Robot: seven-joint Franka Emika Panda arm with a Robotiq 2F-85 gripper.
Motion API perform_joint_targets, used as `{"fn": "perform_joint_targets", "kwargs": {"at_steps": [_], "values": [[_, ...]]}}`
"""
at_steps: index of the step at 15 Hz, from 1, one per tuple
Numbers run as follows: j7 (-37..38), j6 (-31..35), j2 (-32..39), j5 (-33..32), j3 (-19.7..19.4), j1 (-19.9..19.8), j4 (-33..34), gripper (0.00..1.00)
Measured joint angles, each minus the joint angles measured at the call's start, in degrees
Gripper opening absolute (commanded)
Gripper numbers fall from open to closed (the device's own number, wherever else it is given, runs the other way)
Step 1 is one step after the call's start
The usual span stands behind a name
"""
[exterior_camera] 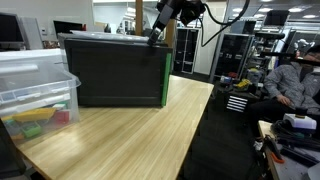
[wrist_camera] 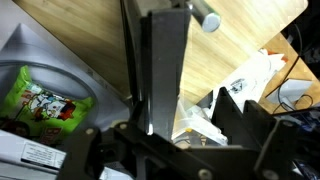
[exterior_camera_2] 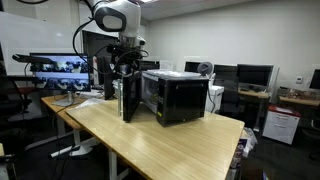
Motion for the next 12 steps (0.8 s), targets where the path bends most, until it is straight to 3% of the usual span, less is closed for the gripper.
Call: {"fn": "perform_joint_targets", "kwargs": {"at_steps": [12], "values": [[-3.7, -5.3, 0.9, 3.3, 2.7, 1.6, 1.4, 1.0]]}}
